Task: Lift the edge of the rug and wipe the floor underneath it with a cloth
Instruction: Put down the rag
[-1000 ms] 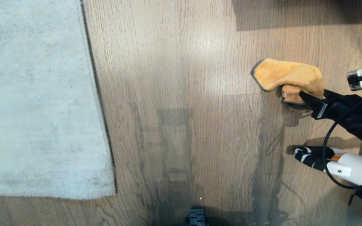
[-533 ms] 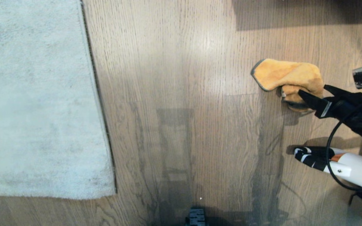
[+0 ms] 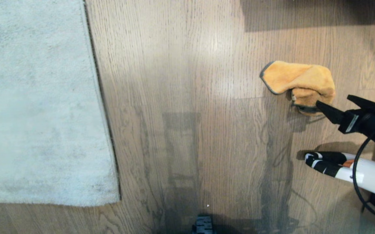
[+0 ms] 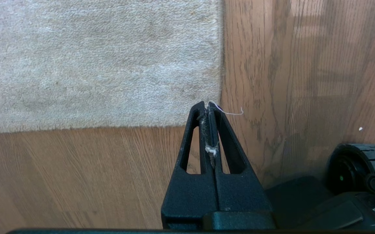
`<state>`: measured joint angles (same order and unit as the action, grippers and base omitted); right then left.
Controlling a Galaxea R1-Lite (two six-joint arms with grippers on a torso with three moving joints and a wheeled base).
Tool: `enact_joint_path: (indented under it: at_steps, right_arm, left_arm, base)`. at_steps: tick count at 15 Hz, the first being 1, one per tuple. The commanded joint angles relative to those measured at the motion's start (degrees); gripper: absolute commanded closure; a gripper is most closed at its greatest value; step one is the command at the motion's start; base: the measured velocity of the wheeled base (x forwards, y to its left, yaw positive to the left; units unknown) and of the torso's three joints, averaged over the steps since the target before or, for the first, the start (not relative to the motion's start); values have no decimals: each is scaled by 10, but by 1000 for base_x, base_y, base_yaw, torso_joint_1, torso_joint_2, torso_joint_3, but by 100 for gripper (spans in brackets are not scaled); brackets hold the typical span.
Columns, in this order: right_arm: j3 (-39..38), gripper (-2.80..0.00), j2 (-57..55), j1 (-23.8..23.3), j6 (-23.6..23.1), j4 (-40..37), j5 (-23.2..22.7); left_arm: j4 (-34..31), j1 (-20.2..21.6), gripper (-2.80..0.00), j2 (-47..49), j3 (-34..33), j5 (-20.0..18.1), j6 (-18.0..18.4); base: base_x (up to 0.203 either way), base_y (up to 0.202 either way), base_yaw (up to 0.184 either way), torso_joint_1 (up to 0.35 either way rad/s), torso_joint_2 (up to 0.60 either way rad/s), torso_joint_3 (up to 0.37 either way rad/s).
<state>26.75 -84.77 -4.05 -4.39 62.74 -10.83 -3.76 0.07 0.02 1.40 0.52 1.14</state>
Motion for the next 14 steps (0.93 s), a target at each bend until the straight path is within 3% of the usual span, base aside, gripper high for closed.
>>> enact_joint_path:
  at_steps: [1, 4, 5, 14]
  right_arm:
    - [-30, -280, 55, 1, -1, -16, -1]
    - [-50, -280, 78, 3, -1, -21, -1]
    - [-54, 0, 84, 3, -1, -21, -1]
    - [-100, 0, 188, 5, 1, -60, -2]
  left_arm:
    - [0, 0, 0, 0, 0, 0, 0]
    - [0, 0, 0, 0, 0, 0, 0]
    - [0, 0, 0, 0, 0, 0, 0]
    - [0, 0, 0, 0, 0, 0, 0]
  base:
    - [0, 0, 0, 0, 0, 0]
    - [0, 0, 0, 0, 0, 0]
    - [0, 0, 0, 0, 0, 0]
    - [0, 0, 0, 0, 0, 0]
